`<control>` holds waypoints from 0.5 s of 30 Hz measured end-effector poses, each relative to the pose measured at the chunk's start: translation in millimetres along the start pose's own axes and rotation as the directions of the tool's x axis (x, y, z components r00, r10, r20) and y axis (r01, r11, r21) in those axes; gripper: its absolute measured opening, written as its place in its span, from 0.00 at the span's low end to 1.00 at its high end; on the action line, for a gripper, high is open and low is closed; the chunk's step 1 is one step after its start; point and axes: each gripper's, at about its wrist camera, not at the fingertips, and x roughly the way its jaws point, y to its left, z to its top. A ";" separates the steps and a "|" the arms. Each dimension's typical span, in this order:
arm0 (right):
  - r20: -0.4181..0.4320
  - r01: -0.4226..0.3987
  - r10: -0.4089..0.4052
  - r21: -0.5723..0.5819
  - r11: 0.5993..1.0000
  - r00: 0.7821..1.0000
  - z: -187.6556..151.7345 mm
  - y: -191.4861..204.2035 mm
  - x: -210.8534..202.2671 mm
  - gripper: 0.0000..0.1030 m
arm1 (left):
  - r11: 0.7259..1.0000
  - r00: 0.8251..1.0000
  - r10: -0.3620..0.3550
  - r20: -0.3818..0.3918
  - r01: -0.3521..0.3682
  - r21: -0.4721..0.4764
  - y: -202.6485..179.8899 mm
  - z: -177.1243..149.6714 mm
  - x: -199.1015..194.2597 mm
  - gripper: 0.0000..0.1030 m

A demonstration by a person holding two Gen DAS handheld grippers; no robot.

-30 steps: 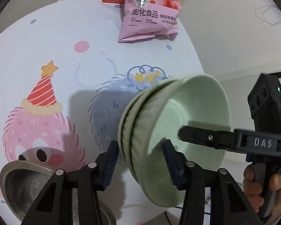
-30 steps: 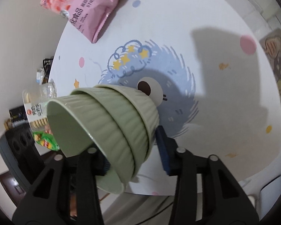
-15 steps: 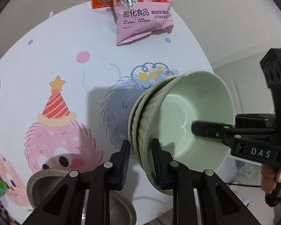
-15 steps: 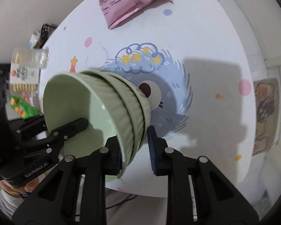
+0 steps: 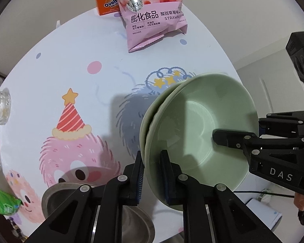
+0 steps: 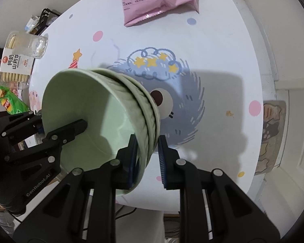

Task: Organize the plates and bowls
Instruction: 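Lift and carry the bowl stack with both tools toward the steel bowl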

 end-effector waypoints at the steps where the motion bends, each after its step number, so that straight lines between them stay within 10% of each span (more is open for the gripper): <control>1: -0.006 -0.003 0.003 0.005 1.000 1.000 0.1 -0.4 0.2 0.21 | 1.000 1.000 0.002 -0.002 -0.002 -0.001 -3.0 2.7 2.8 0.14; 15: -0.031 -0.033 0.034 0.031 0.999 0.999 1.3 -11.8 -3.7 0.20 | 1.000 1.000 -0.008 -0.008 0.008 0.005 -19.9 -1.0 5.6 0.17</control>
